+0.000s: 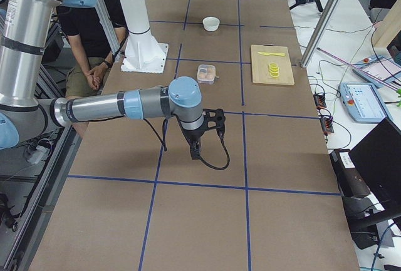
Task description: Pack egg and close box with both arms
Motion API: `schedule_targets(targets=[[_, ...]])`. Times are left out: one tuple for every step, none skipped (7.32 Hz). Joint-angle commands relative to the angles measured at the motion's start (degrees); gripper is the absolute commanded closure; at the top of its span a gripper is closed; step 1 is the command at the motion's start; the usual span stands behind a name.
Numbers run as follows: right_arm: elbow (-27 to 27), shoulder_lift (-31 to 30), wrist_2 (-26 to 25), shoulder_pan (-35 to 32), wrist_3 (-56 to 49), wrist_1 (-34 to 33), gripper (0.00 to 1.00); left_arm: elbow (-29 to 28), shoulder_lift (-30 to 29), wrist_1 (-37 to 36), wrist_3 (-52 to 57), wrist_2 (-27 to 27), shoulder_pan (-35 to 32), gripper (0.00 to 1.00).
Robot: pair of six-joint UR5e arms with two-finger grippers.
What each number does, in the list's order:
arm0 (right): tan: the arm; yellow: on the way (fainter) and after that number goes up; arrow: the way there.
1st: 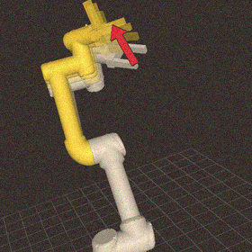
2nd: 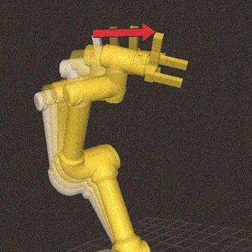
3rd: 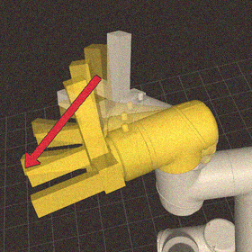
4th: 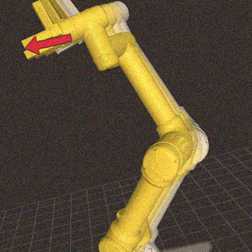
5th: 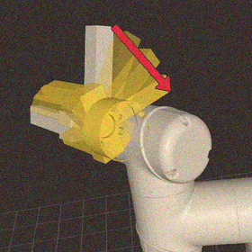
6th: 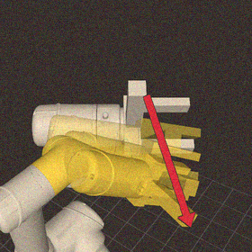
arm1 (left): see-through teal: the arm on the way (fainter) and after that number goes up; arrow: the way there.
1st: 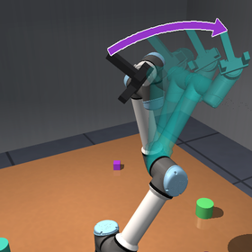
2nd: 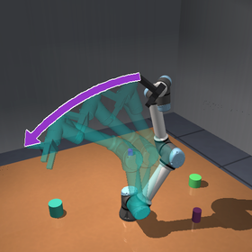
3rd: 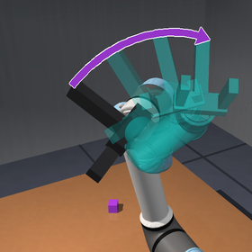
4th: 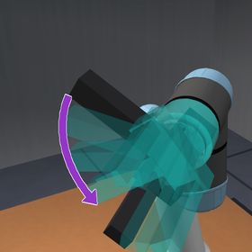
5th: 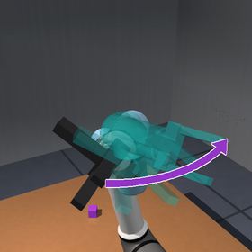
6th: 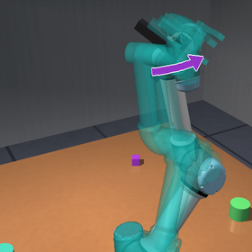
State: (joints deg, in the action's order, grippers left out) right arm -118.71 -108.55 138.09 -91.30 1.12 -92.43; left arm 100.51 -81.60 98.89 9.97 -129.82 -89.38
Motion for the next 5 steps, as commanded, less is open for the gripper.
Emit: schedule_targets(targets=[[-0.7,-1.9,2.5,-2.6,-0.2,0.4,0.00,-0.3,1.7,0.5,-0.1,0.0,-0.1,0.00],[-0.7,-2.2,2.5,-2.8,-0.3,0.3,0.00,0.6,2.9,0.6,0.0,0.2,-0.2,0.00],[-1.1,-2.9,2.5,-2.7,-0.5,0.3,0.00,3.1,4.2,0.5,-0.4,0.3,-0.5,0.00],[-1.7,-4.4,3.3,-2.7,-0.5,0.3,0.00,5.8,5.4,0.5,-0.4,0.4,-1.1,0.00],[-0.8,-3.8,3.3,-2.6,-0.6,0.3,0.00,5.8,5.8,0.7,0.2,0.5,-1.5,0.00]])
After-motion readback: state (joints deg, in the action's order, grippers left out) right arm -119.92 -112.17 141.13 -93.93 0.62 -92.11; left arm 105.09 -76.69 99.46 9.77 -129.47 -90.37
